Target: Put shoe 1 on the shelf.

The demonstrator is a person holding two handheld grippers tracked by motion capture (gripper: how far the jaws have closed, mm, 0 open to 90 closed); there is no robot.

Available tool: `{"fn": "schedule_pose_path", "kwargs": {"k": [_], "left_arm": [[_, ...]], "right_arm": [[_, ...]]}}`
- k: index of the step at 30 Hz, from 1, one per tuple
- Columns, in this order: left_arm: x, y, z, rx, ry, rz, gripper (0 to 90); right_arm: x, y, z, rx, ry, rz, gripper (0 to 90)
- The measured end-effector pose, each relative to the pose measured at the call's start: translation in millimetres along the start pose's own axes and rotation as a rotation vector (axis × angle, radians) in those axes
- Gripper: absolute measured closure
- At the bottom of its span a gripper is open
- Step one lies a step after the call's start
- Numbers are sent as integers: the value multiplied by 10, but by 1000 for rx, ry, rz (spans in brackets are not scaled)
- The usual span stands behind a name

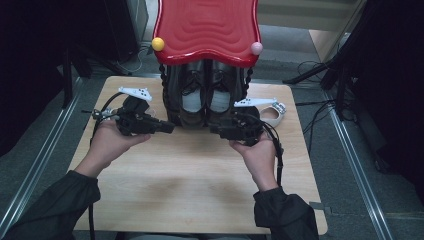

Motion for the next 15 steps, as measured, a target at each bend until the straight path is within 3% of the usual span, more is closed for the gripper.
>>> {"fn": "schedule_pose_path", "kwargs": {"k": [6, 9, 15], "left_arm": [[-57, -310, 49, 17, -2, -17, 900], [-93, -486, 74, 51, -21, -22, 900], [-140, -821, 87, 76, -27, -28, 900]], "right_arm": [[28, 124, -15, 12, -17, 10, 500], [40, 148, -15, 15, -24, 6, 519], [87, 187, -30, 16, -21, 12, 554]]}}
Point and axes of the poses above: each handheld gripper's, and its own axes: x roughly forward along the jaws, y roughly out of its underside, z roughly to its left, the point moved 10 cm from there along x, roughly forward along the jaws, and after that the axes turned 6 degrees about y, right-handed, at the moved point
